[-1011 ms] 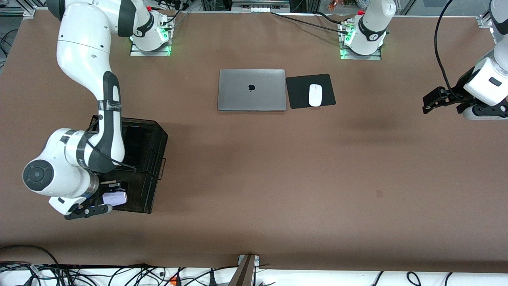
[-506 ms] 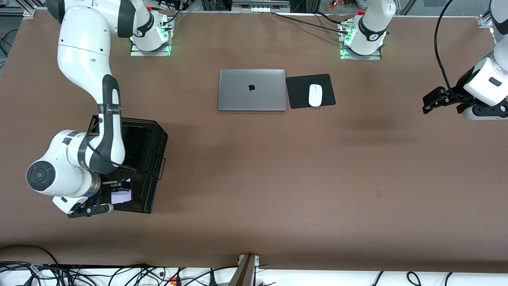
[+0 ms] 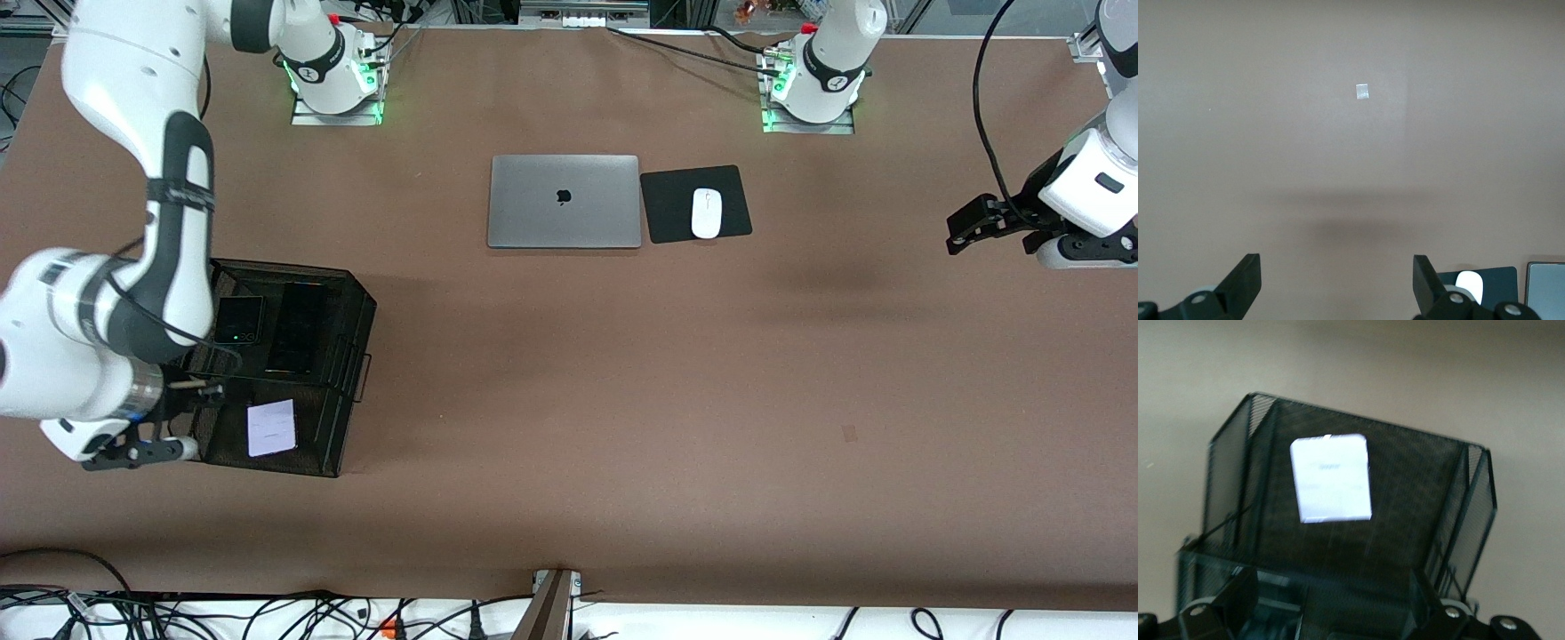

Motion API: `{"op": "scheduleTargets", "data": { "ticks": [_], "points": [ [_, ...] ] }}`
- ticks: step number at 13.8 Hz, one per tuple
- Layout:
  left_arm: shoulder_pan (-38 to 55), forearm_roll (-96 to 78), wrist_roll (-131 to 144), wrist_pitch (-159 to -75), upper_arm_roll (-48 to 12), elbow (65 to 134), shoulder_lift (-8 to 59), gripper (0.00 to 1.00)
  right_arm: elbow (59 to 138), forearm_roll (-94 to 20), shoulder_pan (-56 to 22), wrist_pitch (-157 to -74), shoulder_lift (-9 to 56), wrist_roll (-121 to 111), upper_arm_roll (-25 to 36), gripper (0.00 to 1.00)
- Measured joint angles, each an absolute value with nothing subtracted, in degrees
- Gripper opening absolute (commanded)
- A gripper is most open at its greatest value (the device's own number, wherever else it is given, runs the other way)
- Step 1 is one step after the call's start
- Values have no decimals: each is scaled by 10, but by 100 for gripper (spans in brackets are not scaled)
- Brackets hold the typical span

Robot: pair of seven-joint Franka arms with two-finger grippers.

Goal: Place phones with both arms

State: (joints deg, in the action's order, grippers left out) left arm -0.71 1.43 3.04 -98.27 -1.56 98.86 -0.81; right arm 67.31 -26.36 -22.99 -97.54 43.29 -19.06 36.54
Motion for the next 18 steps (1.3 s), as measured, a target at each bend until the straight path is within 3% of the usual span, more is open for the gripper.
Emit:
{"op": "scheduleTargets", "data": {
  "ticks": [6, 8, 12, 15, 18],
  "points": [
    [-7, 14, 30, -983, -16, 989, -8, 100, 753, -223, -345, -928, 359, -141, 457, 100],
    [-7, 14, 30, -983, -16, 989, -8, 100, 781, -153, -367, -928, 311, -87, 436, 100],
    [-7, 14, 30, -983, -16, 989, -8, 100, 854, -37, -346, -924, 181, 15, 327, 100],
    [-7, 14, 30, -983, -16, 989, -8, 100, 911, 17, -221, -923, 93, 46, 175, 100],
    [-7, 14, 30, -983, -16, 989, -8, 100, 933, 22, -74, -911, 44, 45, 60, 100]
  ]
}}
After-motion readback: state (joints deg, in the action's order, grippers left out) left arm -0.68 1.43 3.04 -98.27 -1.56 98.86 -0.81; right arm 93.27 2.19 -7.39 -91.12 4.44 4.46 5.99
